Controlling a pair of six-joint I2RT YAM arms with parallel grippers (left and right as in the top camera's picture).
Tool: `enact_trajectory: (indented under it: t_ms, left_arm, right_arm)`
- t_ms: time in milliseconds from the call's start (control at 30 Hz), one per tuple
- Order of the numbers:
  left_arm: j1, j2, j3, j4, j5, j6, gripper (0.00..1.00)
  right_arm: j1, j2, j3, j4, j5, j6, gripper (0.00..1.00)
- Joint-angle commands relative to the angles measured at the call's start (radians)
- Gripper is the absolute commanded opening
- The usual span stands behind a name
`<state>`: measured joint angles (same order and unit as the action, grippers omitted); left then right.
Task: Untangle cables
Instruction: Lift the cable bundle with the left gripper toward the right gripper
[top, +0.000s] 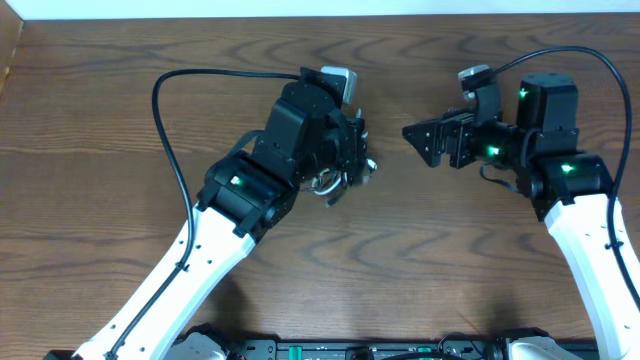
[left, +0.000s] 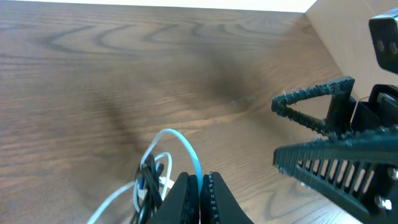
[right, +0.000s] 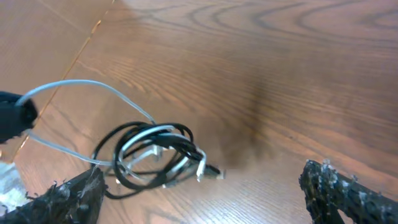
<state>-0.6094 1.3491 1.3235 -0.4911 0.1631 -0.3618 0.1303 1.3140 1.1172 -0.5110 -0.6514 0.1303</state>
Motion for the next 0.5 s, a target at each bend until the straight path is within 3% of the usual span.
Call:
enact_trajectory:
  t_ms: [0,367,467]
  left_arm:
    - [0.004,0.003,0.015,0.016,0.013,0.001,0.07]
    - [0.006,0.003,0.015,0.022,0.013,-0.036,0.07]
    - [0.006,0.003,0.015,0.021,0.013,-0.036,0.08]
  right_arm:
    - [0.023,0.019,-0.003,0.006,-0.005,0.015,0.95]
    - [0.085,0.154,-0.003,0.106,-0.053,0.147,0.81]
    - [0.112,0.179,-0.003,0.152,-0.066,0.205,0.73]
